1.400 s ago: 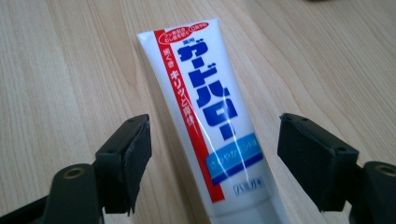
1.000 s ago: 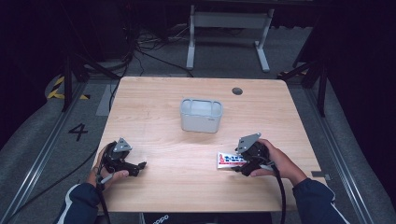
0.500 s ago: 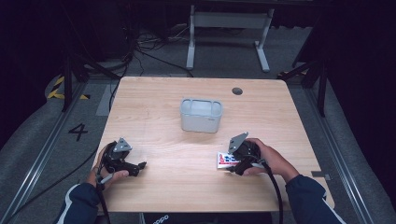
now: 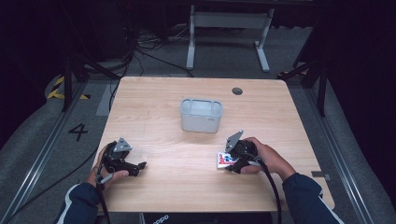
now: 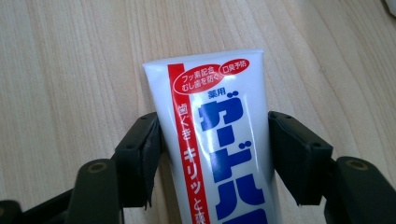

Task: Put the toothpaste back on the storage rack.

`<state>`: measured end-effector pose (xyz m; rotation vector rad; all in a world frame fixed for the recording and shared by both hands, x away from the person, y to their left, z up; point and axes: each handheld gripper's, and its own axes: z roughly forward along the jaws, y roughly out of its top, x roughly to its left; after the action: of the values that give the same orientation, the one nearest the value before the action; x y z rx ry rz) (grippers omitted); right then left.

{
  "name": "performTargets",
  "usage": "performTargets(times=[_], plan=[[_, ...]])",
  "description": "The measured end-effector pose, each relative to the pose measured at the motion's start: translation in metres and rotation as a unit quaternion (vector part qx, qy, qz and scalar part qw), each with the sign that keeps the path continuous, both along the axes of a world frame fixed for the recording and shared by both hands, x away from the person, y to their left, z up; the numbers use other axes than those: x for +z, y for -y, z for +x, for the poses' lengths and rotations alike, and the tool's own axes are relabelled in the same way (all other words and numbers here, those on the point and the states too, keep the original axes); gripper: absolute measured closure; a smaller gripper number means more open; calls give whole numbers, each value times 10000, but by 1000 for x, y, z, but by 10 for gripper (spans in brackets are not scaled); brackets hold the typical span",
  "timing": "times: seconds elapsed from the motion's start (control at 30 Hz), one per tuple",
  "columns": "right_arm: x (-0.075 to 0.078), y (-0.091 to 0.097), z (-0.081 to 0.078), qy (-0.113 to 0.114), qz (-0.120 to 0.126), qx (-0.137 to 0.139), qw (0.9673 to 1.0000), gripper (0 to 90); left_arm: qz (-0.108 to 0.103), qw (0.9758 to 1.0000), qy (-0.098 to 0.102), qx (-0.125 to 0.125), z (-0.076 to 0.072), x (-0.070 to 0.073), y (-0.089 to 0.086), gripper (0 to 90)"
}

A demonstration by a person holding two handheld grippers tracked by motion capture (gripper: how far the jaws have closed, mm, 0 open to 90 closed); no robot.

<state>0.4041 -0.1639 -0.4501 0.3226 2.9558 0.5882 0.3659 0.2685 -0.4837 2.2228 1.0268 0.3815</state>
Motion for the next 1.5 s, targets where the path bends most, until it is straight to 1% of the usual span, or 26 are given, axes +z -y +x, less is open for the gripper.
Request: performTargets(times=[0.03,0.13,0.23,0.3,0.37,0.4,0.47,0.57,0.77,0.97,1.03,1.1,1.33,1.37,1.5], plan=[[0,-1,0,13,-34,-24,10000,392,1,10000,1,1,0,0,0,5],[2,-2,1,-41,-123,-22,9999,406,1,10000,0,0,0,0,0,5],[2,-2,2,-112,-127,-80,9998,434,4,10000,0,-2,0,0,0,4],[2,-2,2,-88,-112,-136,9998,456,8,10000,-1,-1,0,0,0,4],[3,-2,2,-75,-146,-103,9998,471,6,10000,0,-3,0,0,0,4],[3,-2,1,-41,-153,-162,9997,479,4,10000,-1,-2,0,0,0,5],[3,-2,1,-28,-167,-178,9997,495,4,10000,-1,-2,0,0,0,4],[3,-2,2,-2,-127,-202,9997,515,1,10000,-1,-3,0,0,0,5],[4,2,4,-42,40,-274,9996,548,-1,10000,0,1,0,0,0,4],[6,5,5,-1,158,-439,9989,578,3,10000,0,-2,0,0,0,5],[8,7,5,-24,223,-454,9987,585,1,10000,-1,-2,0,0,0,4],[11,10,6,5,352,-544,9979,591,1,10000,-2,0,0,0,0,4],[21,16,4,101,668,-681,9954,604,2,10000,0,0,0,0,0,4],[23,18,4,129,733,-658,9951,607,1,10000,-1,-4,0,0,0,4],[28,24,3,142,969,-785,9921,615,5,10000,5,-10,0,0,0,4]])
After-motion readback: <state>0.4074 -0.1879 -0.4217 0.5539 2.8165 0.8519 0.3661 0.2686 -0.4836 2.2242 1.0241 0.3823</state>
